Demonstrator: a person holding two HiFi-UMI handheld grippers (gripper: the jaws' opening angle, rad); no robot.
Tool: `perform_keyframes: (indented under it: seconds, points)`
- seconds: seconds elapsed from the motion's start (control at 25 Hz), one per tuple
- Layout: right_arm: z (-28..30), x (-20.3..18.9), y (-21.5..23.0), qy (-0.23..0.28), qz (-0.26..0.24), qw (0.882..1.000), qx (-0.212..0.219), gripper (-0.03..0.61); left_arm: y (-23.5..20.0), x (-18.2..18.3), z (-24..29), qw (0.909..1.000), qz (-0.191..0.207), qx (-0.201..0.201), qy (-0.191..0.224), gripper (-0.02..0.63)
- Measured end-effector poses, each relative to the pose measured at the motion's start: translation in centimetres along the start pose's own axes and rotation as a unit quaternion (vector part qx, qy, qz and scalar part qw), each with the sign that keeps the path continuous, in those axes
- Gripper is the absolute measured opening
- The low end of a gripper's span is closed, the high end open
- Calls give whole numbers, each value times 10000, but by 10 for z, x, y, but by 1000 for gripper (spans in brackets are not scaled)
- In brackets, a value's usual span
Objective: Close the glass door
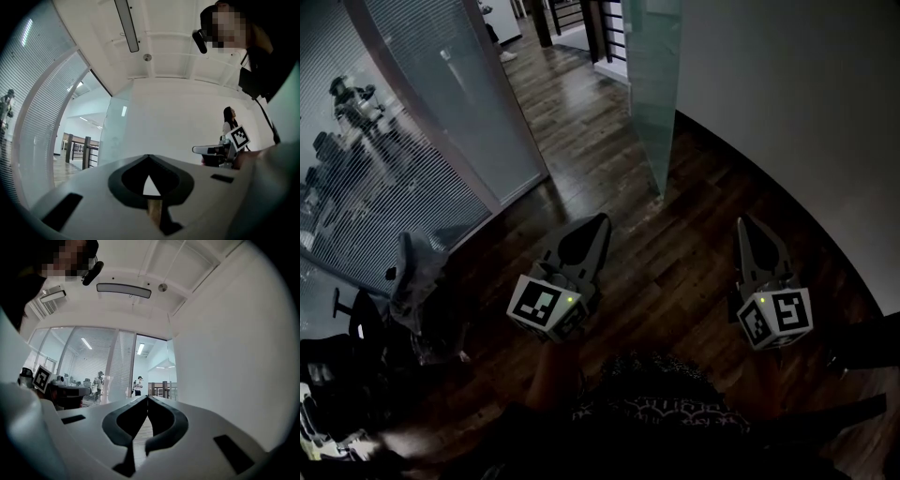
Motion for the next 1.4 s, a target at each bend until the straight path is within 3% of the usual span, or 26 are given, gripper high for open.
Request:
perform_keyframes:
  seconds: [0.12, 0.24, 0.36, 1.08, 1.4]
  points:
    - [1, -1, 2, 3, 15, 10000, -26, 3, 2, 5, 5, 9997, -247, 36, -42, 2]
    - [6, -1, 7, -1, 55, 10000, -62, 3, -1, -1, 11, 9999, -164, 8, -42, 2]
    - [16, -4, 18, -22, 95, 9999, -89, 3, 0, 3, 24, 9993, -351, 89, -15, 2]
    - [142, -10, 137, -90, 9, 9997, 229, 3, -34, -15, 167, 9985, -177, 488, -187, 2]
    - [178, -17, 171, -187, -72, 9993, 308, 3, -43, -21, 206, 9974, -90, 678, -217, 2]
Point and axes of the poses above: the fingertips, and each gripper's own axes: z forward along the fingers, y to its right, x out of its top, the point moved 10 cm from there along -z, backward along the fingers, and after that the axes turned 8 degrees about z, right-handed, at the moved point
